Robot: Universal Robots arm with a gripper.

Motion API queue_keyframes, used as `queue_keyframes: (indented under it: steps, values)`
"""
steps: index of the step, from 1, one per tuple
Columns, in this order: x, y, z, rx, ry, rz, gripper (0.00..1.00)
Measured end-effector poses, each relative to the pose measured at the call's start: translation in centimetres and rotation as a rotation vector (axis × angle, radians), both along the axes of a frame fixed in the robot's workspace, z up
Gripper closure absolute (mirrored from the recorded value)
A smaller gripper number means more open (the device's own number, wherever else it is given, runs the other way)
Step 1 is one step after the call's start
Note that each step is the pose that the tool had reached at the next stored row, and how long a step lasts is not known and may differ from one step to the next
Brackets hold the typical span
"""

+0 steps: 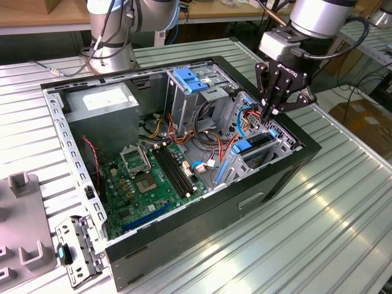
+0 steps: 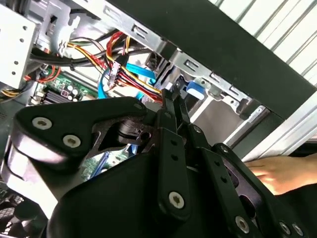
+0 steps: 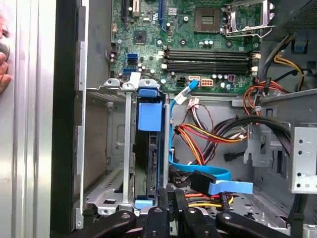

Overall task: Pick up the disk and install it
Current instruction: 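Insert the first disk wire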

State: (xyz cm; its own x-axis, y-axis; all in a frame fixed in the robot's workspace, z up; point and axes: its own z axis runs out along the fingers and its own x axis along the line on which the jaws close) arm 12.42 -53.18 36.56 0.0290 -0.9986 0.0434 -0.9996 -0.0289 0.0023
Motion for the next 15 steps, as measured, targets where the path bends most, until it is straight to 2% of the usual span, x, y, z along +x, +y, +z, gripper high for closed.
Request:
queue_keyframes:
  steps: [1,2,3,4,6,9,10,12,15]
  values:
    - [-0.04,-0.06,-0.05,0.0226,0.0000,0.000,0.83]
    - [-0.06,-0.09,-0.05,0.0363,0.0000,0.000,0.83]
    - [-0.08,-0.13,-0.06,0.0447,0.0000,0.000,0.83]
    - [-0.09,-0.58,-0.12,0.0466,0.0000,0.000,0.83]
    - [-0.16,-1.06,-0.21,0.0466,0.0000,-0.001,0.83]
    - [-0.57,-1.19,-0.38,0.0466,0.0000,-0.004,0.83]
    - [-0.62,-1.46,-0.46,0.0464,0.0002,-0.003,0.83]
    - [-0.76,-1.56,-0.61,0.0472,0.0007,0.011,0.83]
    - [-0.92,-2.13,-0.84,0.0479,0.0011,0.016,0.83]
